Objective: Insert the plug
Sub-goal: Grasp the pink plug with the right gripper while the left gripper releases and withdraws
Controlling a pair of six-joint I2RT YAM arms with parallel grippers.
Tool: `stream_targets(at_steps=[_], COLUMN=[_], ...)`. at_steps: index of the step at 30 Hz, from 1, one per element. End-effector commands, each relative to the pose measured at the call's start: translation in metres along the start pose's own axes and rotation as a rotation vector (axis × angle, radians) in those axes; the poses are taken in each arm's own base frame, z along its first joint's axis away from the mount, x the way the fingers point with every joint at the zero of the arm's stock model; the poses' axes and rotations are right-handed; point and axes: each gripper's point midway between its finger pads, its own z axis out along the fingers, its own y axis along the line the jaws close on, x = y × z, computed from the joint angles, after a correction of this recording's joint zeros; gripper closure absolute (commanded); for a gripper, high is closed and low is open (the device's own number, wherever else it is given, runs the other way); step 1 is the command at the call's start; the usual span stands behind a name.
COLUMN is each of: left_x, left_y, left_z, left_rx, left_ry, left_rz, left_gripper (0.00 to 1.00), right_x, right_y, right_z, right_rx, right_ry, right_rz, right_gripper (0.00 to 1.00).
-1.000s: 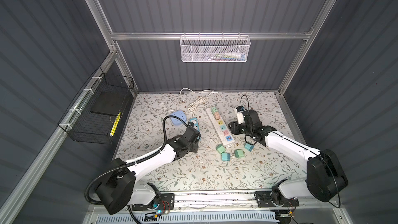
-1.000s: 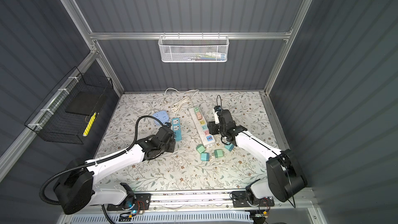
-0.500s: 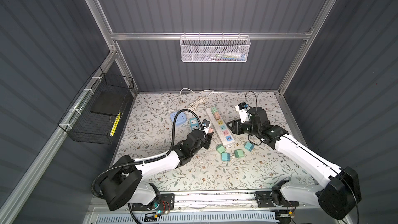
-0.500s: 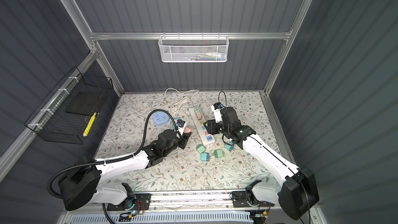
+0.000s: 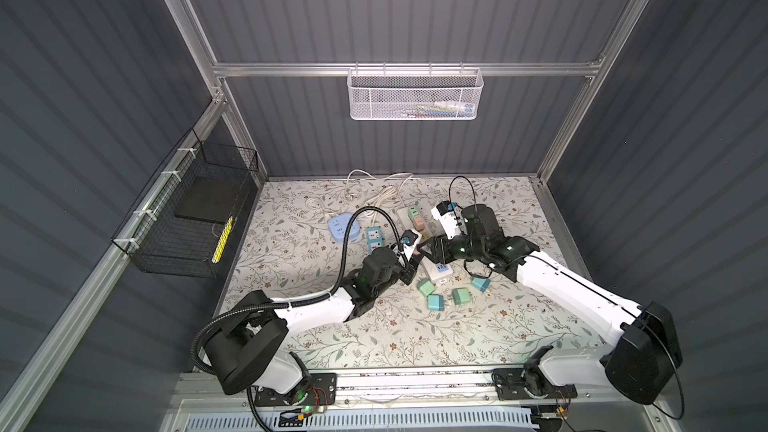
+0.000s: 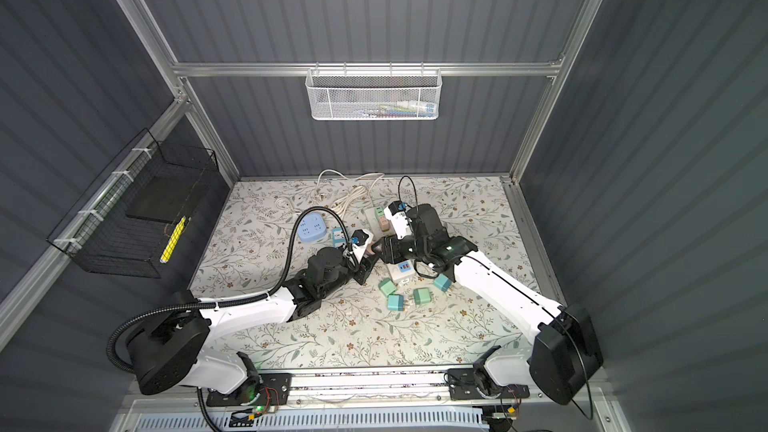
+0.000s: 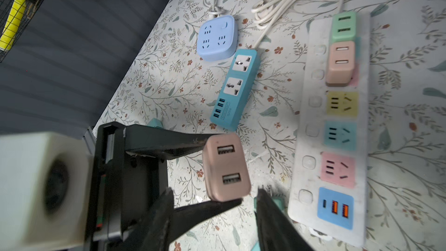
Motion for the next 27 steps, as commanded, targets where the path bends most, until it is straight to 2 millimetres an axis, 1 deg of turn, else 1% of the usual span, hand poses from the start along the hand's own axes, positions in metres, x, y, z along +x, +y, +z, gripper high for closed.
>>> stream_targets(at_steps=[1,3,7,9,11,13,15,18,21,23,24,27], left_x=[-0.030,-0.031,-0.031,-0.035,-0.038,-0.039,-0.040,-0.040,-0.042,-0.042,-0.044,-0.044], left_y=[-0.008,-0.009,-0.009,-0.011,-0.012,-0.012,-0.012,-0.010,-0.008,-0.006,-0.004,0.004], left_z=[-0.005,-0.005,-0.005,-0.006,-0.008,-0.009,-0.011,-0.012,-0.016,-0.019,-0.020,-0.026], left_rx=[0.039,0.046,0.047,0.057,0.064,0.066,0.069,0.059,0.049,0.037,0.027,-0.015], left_ry=[-0.091,-0.094,-0.098,-0.110,-0.114,-0.116,-0.117,-0.114,-0.117,-0.108,-0.105,-0.096], left_rz=[0.023,0.021,0.021,0.019,0.019,0.021,0.018,0.015,0.006,0.001,0.000,-0.023], left_gripper=[0.76,0.76,0.76,0.75,0.75,0.75,0.73,0.67,0.61,0.52,0.49,0.37], right_x=[-0.007,-0.008,-0.010,-0.010,-0.010,-0.010,-0.011,-0.013,-0.016,-0.018,-0.018,-0.023], right_y=[0.014,0.016,0.019,0.019,0.018,0.018,0.017,0.017,0.015,0.012,0.011,0.006], right_z=[0.003,0.006,0.009,0.010,0.010,0.010,0.011,0.011,0.012,0.012,0.012,0.010], right_rx=[-0.069,-0.084,-0.107,-0.108,-0.106,-0.103,-0.104,-0.101,-0.092,-0.072,-0.065,-0.030], right_ry=[-0.004,-0.001,0.000,0.001,0.001,-0.001,-0.006,-0.015,-0.026,-0.029,-0.033,-0.051], right_rz=[-0.006,0.001,0.009,0.013,0.010,0.008,0.006,0.001,-0.001,0.001,-0.002,-0.009], right_gripper=[0.46,0.48,0.57,0.59,0.62,0.64,0.67,0.72,0.74,0.76,0.76,0.77])
